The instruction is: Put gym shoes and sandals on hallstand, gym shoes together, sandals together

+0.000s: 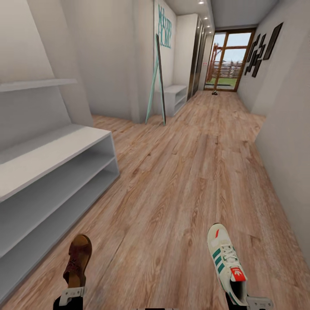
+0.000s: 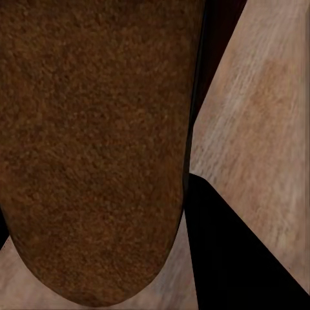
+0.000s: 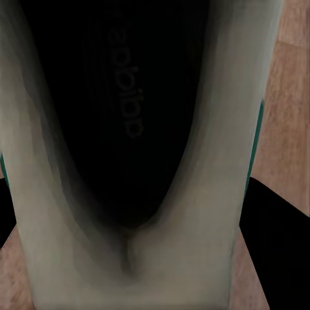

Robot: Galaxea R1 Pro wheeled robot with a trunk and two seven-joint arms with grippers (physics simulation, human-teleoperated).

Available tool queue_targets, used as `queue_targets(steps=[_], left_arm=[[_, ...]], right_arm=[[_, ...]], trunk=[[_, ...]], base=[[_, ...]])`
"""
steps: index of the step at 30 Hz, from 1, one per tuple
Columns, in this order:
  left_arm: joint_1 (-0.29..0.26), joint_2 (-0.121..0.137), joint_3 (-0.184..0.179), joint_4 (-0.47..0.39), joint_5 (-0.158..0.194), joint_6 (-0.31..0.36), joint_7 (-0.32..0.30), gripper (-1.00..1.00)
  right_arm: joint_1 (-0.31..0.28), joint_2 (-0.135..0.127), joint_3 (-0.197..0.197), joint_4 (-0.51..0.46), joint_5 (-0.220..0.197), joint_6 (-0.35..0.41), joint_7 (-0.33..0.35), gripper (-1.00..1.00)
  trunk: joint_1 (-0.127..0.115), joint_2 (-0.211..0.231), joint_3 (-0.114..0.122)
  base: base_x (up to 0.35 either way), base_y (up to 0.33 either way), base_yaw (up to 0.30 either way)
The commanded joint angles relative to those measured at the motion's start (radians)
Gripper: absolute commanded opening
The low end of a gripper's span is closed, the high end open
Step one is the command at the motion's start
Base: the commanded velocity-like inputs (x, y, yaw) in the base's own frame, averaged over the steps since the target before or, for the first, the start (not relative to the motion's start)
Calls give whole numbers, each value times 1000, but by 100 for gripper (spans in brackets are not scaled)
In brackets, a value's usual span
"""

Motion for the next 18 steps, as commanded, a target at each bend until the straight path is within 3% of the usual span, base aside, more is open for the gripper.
queue_targets(steps=[1,12,18], left_arm=[[-1,-1,9,1,-14,-5,-6,-100],[-1,-1,9,1,-14,-5,-6,-100],[-1,-1,9,1,-14,-5,-6,-100]], right_arm=[[-1,1,-6,1,10,-4,6,-100],[-1,1,-6,1,10,-4,6,-100],[-1,1,-6,0,10,-4,6,-100]], trunk=[[-4,7,4],[-46,84,56],[-46,84,65]], base=[[0,0,0],[0,0,0],[0,0,0]])
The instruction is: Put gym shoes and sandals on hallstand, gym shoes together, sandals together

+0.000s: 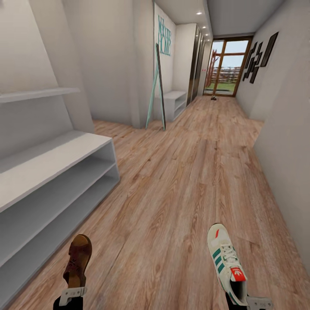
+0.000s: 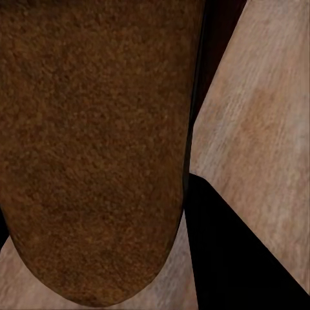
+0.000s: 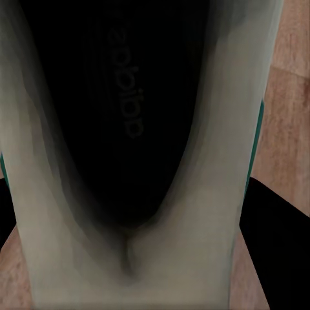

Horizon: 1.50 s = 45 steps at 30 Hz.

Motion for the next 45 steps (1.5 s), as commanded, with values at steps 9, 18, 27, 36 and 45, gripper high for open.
queue_targets(steps=[9,18,27,36,45], left_arm=[[-1,-1,9,-1,-13,-5,-6,-100],[-1,-1,10,-4,-13,-5,-6,-100],[-1,-1,10,-2,-13,-5,-6,-100],[-1,-1,10,0,-11,-5,-6,-100],[-1,-1,10,0,-11,-5,-5,-100]], right_arm=[[-1,1,-6,-1,10,-4,6,-100],[-1,2,-3,-2,10,-4,6,-100],[-1,3,-3,0,12,-5,5,-100],[-1,20,-4,-1,12,-5,4,-100],[-1,22,-5,0,13,-5,4,-100]], trunk=[[0,0,7],[0,0,8],[0,0,8],[0,0,8],[0,0,8]], base=[[6,-1,0],[194,-108,0],[277,-152,124],[284,-154,267],[302,-90,277]])
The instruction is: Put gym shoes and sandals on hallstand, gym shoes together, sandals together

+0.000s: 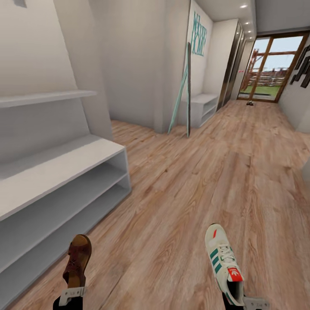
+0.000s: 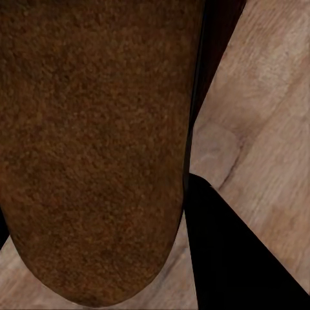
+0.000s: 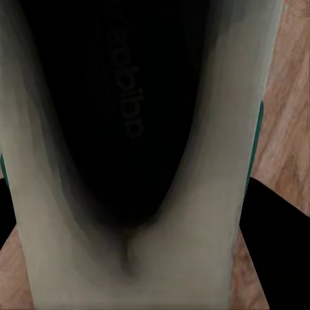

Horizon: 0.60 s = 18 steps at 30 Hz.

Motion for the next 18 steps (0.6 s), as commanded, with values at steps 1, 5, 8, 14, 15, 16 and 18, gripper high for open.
queue_targets(steps=[1,5,8,14,15,16,18], left_arm=[[-1,-1,9,1,-14,-5,-6,-100],[-1,-1,9,1,-14,-5,-6,-100],[-1,0,9,0,-14,-5,-6,-100],[-1,0,9,-1,-14,-5,-6,-100],[-1,0,9,-1,-14,-5,-6,-100],[-1,0,9,-2,-14,-5,-6,-100],[0,0,9,-3,-14,-5,-6,-100]], right_arm=[[-1,1,-6,0,10,-4,5,-100],[-1,1,-6,0,10,-4,5,-100],[-1,1,-6,0,10,-4,5,-100],[-1,1,-6,0,10,-4,5,-100],[-1,1,-6,0,9,-4,5,-100],[-1,1,-6,0,9,-4,5,-100],[-1,1,-6,0,9,-4,5,-100]], trunk=[[0,0,-1],[0,0,-1],[0,0,-1],[0,0,-1],[0,0,-1],[0,0,-1],[0,0,-1]], base=[[325,-10,278],[328,-7,278],[277,-77,278],[51,-179,278],[-46,-237,278],[-63,-248,278],[-71,-254,278]])
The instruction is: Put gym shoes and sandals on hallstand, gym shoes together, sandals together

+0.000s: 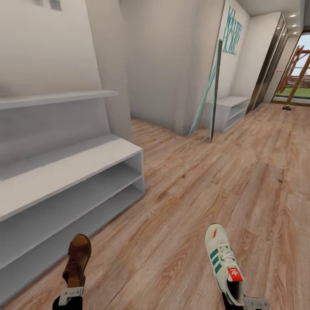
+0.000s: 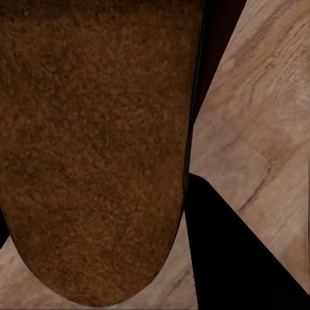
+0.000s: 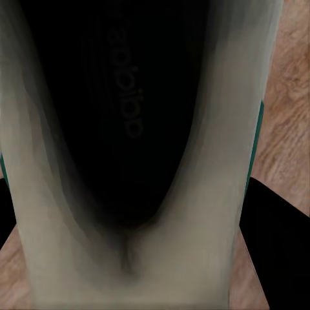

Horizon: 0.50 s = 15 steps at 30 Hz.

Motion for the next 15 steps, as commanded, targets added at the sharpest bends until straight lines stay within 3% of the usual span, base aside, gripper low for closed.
queue_targets(steps=[1,10,15], left_arm=[[-1,-1,9,0,-14,-4,-6,-100],[-1,-1,8,0,-14,-4,-6,-100],[-1,-1,9,4,-12,-4,-6,-100]], right_arm=[[-1,1,-6,0,10,-4,5,-100],[-1,1,-6,-2,10,-4,5,-100],[-1,1,-6,-3,10,-4,5,-100]], trunk=[[0,0,-1],[0,0,-1],[0,0,-1]], base=[[-76,-257,278],[-32,-252,278],[48,-71,278]])
